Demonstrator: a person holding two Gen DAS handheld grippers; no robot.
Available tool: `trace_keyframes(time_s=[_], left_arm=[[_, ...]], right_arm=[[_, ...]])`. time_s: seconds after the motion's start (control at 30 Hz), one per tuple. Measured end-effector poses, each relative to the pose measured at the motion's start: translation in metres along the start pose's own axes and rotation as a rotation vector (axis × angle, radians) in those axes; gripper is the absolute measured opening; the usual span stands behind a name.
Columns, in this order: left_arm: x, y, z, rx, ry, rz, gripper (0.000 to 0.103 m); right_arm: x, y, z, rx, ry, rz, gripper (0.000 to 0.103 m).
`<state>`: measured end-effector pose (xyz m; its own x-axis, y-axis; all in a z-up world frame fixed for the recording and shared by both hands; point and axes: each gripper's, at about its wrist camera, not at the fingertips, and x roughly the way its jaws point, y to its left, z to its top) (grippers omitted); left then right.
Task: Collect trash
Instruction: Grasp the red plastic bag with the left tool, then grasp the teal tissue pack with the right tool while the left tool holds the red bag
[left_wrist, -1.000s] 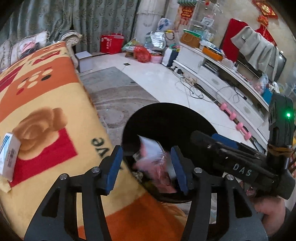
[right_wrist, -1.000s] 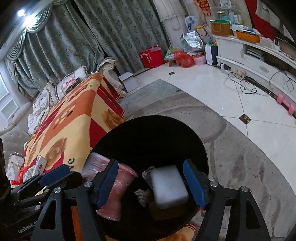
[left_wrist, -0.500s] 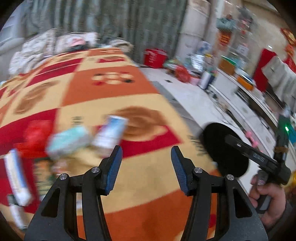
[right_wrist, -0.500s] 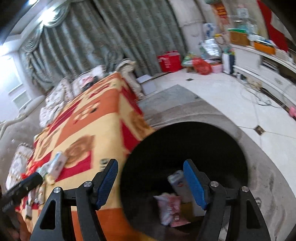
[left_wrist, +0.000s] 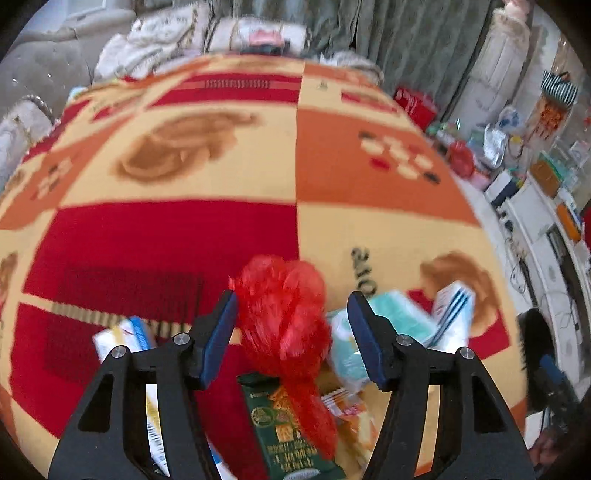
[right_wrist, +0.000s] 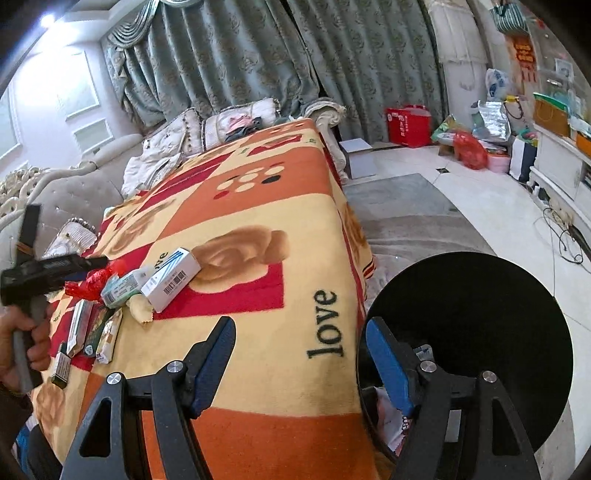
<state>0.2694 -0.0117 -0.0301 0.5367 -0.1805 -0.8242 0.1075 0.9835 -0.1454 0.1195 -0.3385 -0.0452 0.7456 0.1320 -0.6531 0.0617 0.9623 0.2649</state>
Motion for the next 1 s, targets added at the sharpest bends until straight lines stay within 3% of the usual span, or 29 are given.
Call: trace_keyframes(time_s=[0.07,0.1,0.13,0.2,0.33,0.4,0.5,0.87,1.0], left_arm=[[0.010,-0.004,-0.008,0.010,0.020,0.025,0.057],[0.011,-0.004,-0.012,0.002,0.012,0.026,0.041],[0.010,-0.002,-0.013,-0.007,0.007,0.022,0.036],[0.000,0.002,-0.017,-0.024,-0.034,0.025,0.033],[-0.039,0.006,-0.020,-0.020,-0.121,0.016,0.032],[-0.057,0.008,-0.027,-0.011,-0.144,-0.005,0.032],[-0.078,0.007,-0.043,0.022,-0.166,-0.021,0.032],[-0.125,0.010,-0.146,0.002,-0.162,-0.085,0.032],[-0.129,0.002,-0.166,0.040,-0.163,-0.083,0.032]], right_arm=[[0.001,-0.001,0.000,0.006,0.001,0.003,0.071],[0.001,-0.002,0.001,0.009,0.003,0.003,0.071],[0.001,-0.002,0.001,0.010,0.003,0.002,0.071],[0.000,0.000,0.001,0.006,-0.001,0.000,0.071],[-0.006,0.008,0.001,-0.013,-0.030,0.027,0.071],[-0.008,0.020,0.001,-0.015,-0.041,0.086,0.071],[0.001,0.048,0.001,-0.048,0.009,0.198,0.071],[0.068,0.174,0.022,-0.107,0.153,0.403,0.074],[0.100,0.210,0.027,-0.106,0.218,0.370,0.074]])
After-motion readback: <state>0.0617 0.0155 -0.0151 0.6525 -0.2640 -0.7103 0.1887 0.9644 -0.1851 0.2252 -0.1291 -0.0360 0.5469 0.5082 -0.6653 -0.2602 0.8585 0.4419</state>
